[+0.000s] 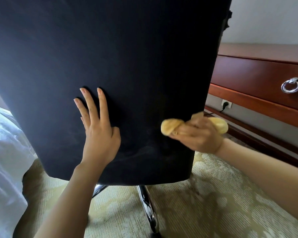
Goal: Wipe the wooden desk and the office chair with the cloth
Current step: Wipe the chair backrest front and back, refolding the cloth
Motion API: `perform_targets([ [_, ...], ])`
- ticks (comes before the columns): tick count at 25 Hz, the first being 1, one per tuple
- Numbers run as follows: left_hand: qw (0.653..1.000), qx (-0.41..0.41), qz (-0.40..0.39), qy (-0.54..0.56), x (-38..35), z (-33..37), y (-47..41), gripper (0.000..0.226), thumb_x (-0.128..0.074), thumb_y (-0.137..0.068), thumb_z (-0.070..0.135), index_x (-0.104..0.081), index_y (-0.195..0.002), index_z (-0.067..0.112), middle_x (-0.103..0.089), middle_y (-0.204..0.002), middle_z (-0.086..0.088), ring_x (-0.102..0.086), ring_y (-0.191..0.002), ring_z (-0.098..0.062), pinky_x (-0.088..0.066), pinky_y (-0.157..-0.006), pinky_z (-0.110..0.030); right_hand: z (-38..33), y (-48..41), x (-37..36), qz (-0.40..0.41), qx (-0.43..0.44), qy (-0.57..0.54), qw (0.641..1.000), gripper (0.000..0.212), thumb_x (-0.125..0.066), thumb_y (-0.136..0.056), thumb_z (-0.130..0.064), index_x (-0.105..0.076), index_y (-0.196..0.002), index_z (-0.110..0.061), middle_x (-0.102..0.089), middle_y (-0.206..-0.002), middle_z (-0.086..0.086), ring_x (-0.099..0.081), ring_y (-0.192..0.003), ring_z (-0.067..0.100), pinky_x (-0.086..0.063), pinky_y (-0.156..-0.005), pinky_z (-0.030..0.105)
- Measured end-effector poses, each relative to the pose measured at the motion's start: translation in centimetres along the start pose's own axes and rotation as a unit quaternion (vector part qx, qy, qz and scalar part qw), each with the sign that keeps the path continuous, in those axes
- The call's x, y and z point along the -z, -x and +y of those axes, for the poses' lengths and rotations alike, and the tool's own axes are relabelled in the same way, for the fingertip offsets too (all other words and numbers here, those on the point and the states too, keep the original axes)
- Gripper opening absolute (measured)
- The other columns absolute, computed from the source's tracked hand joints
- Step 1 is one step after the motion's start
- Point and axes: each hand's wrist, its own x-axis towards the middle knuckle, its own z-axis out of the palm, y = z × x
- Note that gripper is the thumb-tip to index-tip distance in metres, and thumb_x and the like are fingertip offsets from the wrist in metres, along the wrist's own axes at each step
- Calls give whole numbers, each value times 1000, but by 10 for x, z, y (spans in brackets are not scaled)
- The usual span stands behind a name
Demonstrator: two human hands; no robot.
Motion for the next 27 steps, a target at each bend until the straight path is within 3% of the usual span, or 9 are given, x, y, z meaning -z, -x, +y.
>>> perform_targets([
  [6,1000,-6,-19,1,2,2,2,91,-44,-82,-7,9,-150,21,28,-154,-5,29,-139,-36,-1,-112,-58,-32,47,-6,-185,137,-62,971,25,-57,-90,-8,-76,-98,-23,-70,-90,-11,-59,-66,8,-50,-69,23],
  [8,1000,-8,-22,-2,4,1,3,91,-44,-82,-6,10,-150,21,28,-154,-5,28,-139,-36,-1,-112,-58,-26,33,-4,-205,197,-46,957,30,-50,-94,-8,-74,-99,-25,-69,-93,-12,-59,-71,7,-50,-73,22],
  [13,999,-18,-26,-8,8,-4,3,91,-44,-82,-6,11,-150,19,28,-154,-7,28,-139,-36,1,-112,-53,7,-45,-1,-42,142,44,988,29,-55,-92,-1,-74,-104,-20,-69,-100,-4,-52,-82,17,-49,-64,31],
  [19,999,-39,-24,1,11,-11,3,91,-40,-79,-10,8,-151,18,26,-155,-7,27,-139,-35,6,-111,-41,17,-117,-15,137,-77,131,979,28,-70,-85,-8,-73,-108,-24,-71,-102,-5,-46,-86,16,-49,-70,31],
  [24,999,-42,-25,6,12,-15,3,94,-37,-75,-14,8,-150,17,25,-155,-9,27,-139,-35,14,-109,-31,-22,-85,-41,120,-100,79,985,33,-77,-80,-10,-71,-109,-23,-68,-100,-4,-48,-86,17,-52,-64,35],
  [27,999,-44,-20,-2,11,-14,3,94,-37,-73,-15,7,-150,15,24,-155,-12,25,-139,-39,8,-110,-37,-49,-50,-53,55,-60,24,996,39,-79,-77,-8,-69,-113,-21,-65,-100,-4,-50,-85,16,-51,-64,33],
])
